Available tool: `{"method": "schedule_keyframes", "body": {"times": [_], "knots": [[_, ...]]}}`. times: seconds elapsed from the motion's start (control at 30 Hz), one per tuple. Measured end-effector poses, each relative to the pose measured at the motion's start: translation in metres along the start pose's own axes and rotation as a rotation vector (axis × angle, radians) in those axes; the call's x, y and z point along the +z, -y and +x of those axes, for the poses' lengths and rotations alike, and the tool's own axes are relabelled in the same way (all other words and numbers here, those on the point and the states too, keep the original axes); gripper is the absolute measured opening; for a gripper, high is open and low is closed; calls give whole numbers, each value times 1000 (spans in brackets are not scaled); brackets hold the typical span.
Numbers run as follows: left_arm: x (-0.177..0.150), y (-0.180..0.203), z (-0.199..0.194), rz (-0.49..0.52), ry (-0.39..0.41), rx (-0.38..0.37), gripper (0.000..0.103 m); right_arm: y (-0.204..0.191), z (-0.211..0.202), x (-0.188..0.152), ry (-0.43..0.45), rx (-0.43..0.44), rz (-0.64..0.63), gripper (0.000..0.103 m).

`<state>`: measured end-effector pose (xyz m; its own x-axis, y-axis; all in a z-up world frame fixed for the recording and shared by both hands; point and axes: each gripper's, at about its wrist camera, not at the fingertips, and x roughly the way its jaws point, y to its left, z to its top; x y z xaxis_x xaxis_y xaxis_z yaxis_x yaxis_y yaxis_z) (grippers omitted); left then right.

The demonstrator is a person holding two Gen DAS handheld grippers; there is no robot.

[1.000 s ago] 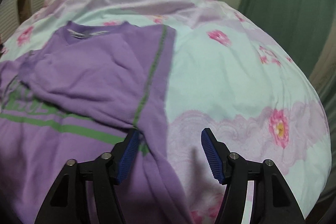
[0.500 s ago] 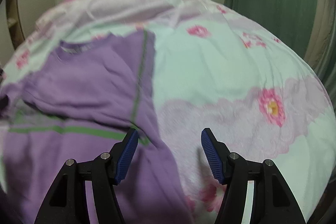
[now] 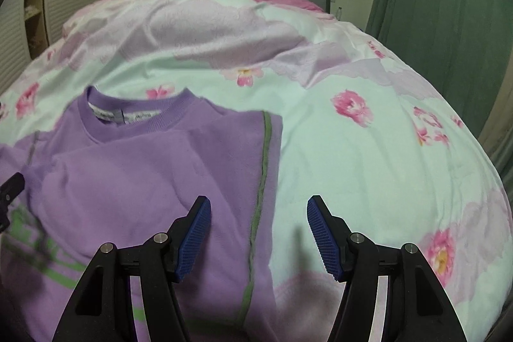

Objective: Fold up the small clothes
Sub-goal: 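Move the right tool over to the other sleeve of the sweatshirt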

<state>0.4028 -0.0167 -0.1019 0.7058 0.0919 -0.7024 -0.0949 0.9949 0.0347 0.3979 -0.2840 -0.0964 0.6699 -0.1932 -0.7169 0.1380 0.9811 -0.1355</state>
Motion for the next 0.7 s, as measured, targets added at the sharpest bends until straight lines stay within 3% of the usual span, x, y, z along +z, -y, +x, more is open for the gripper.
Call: {"method": "schedule_keyframes", "body": {"times": [0.17, 0.37, 0.5, 0.7], "knots": [[-14, -12, 22, -41, -66, -9, 103, 3, 21, -20, -39, -12, 17, 62], [-17, -15, 15, -37, -48, 1, 102, 2, 14, -22, -25, -42, 16, 63], [-13, -25, -6, -42, -13, -7, 102, -1, -14, -16, 42, -23, 24, 63], [-8, -64, -39, -75, 28, -11, 102, -43, -64, 0, 159, 64, -41, 63]]}}
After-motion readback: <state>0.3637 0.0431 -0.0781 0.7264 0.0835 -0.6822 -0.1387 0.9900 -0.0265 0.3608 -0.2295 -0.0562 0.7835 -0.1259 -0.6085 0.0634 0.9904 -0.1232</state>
